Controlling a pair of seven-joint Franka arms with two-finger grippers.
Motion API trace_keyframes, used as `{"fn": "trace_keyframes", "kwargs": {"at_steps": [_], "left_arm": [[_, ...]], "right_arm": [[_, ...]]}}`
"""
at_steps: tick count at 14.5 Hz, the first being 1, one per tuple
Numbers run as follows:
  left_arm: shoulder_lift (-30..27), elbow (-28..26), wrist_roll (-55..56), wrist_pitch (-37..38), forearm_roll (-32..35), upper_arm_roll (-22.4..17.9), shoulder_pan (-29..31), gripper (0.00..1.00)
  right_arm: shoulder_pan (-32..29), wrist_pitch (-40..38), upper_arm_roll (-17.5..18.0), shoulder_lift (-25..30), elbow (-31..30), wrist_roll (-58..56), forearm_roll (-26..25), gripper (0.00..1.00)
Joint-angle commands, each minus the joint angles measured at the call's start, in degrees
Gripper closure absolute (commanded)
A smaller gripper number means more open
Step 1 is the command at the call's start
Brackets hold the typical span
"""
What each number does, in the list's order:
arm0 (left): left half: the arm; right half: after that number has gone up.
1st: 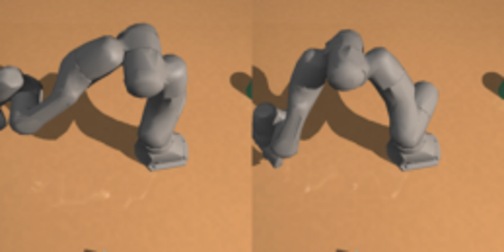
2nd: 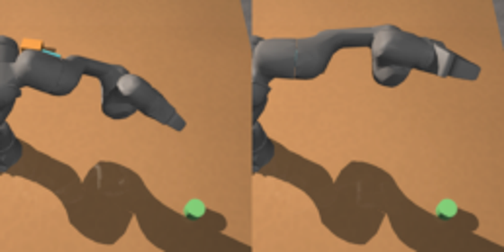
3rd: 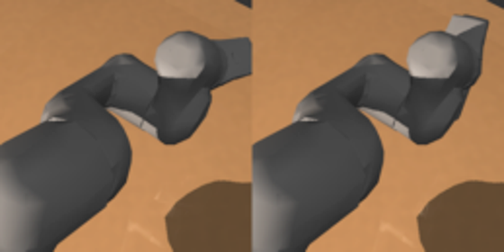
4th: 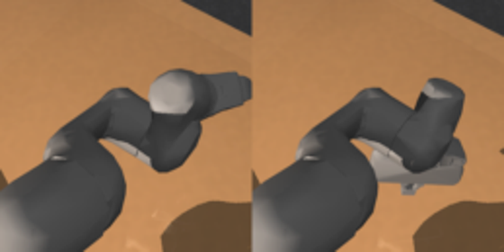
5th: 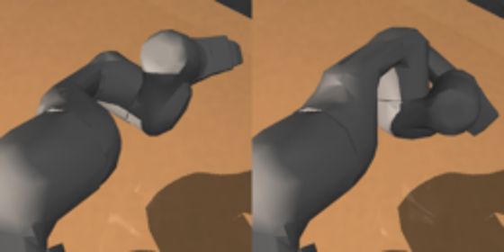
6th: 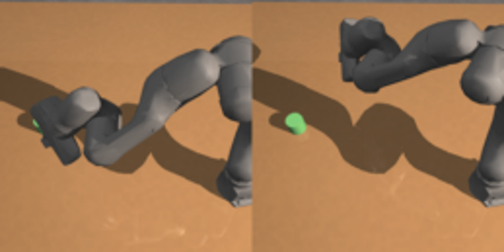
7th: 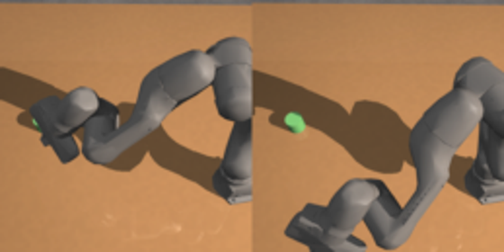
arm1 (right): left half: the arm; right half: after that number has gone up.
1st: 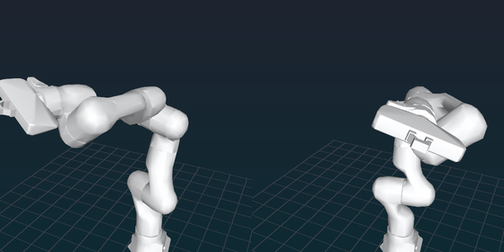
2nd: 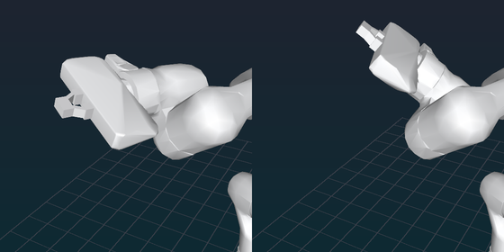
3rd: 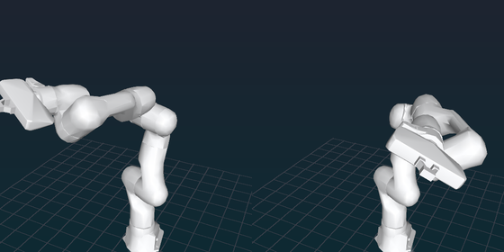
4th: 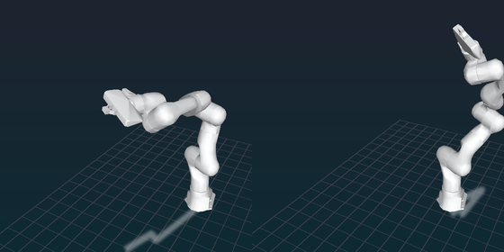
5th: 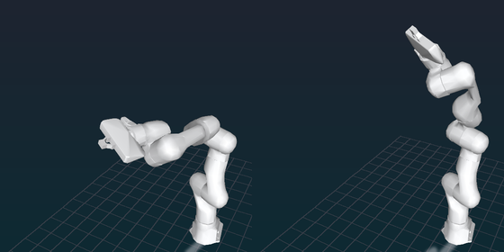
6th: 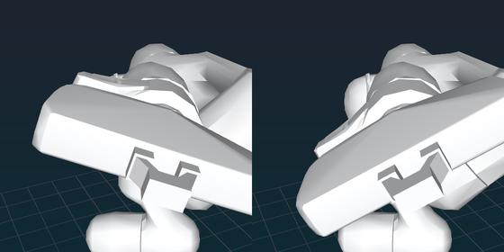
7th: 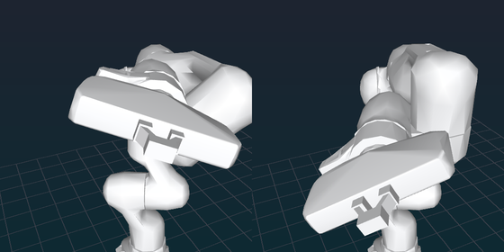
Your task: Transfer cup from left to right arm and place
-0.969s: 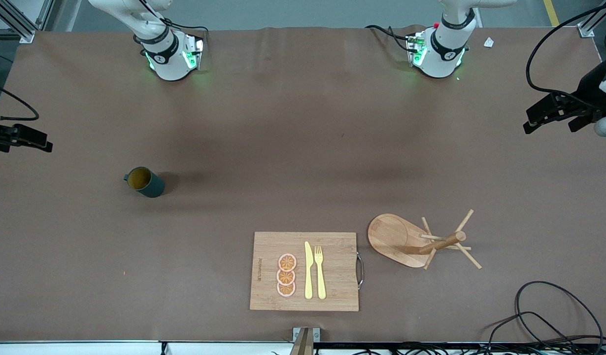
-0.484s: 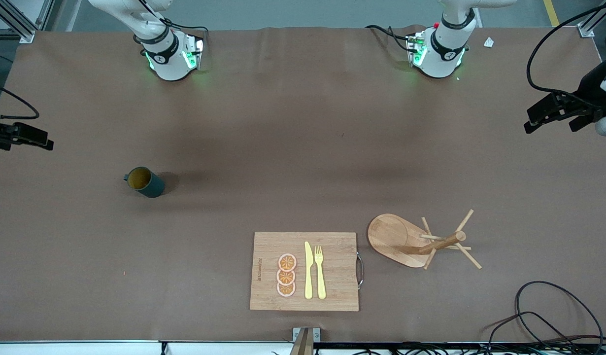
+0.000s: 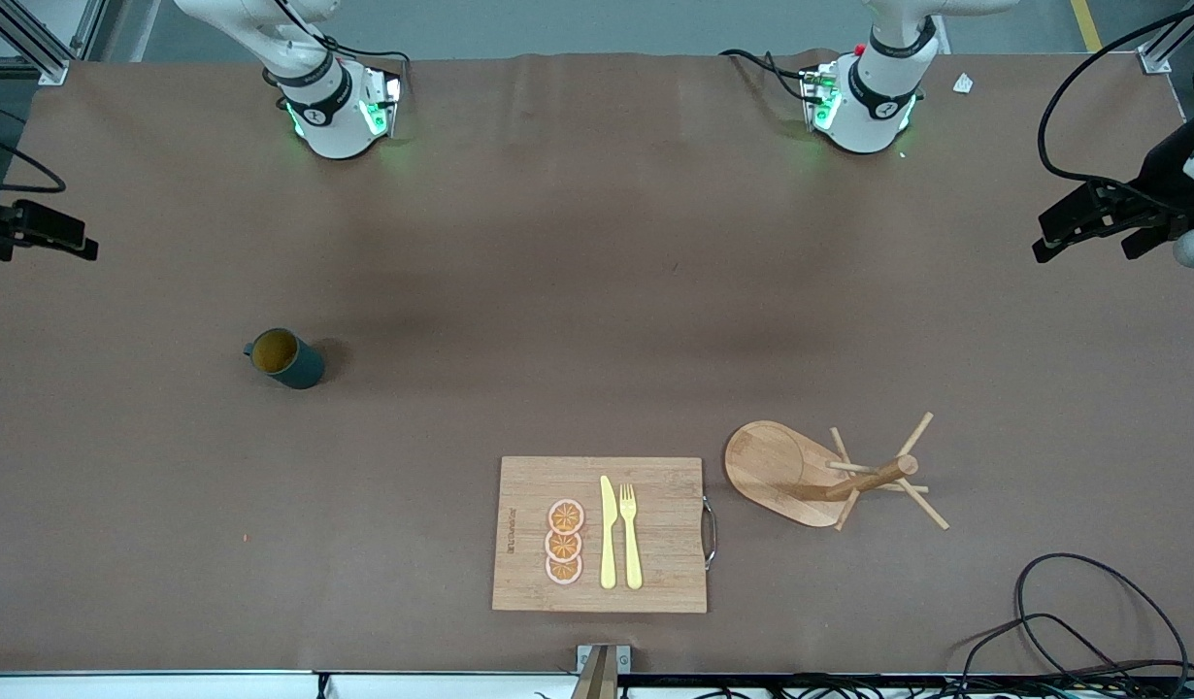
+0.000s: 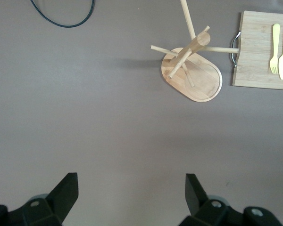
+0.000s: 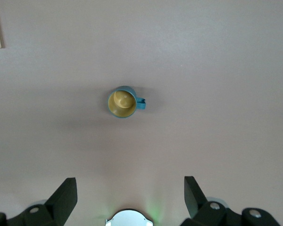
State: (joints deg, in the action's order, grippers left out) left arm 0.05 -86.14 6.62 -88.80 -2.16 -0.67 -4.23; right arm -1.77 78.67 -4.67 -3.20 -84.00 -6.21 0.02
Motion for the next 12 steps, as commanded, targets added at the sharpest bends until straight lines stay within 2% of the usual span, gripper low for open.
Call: {"fn": "trace_keyframes", "kwargs": {"at_steps": [1, 12], "left_arm": [[-1.2, -0.3, -0.2, 0.6, 0.9, 0.5, 0.3, 0.0], [-0.8, 0.5, 0.1, -0.9, 0.8, 0.6, 0.1, 0.0]], "right_arm": [[0.4, 0.5, 0.2, 4.4, -4.3, 0.3, -0.1, 0.0], [0.5, -0.5, 0.2, 10.0, -6.3, 0.3, -0.2, 0.0]]}}
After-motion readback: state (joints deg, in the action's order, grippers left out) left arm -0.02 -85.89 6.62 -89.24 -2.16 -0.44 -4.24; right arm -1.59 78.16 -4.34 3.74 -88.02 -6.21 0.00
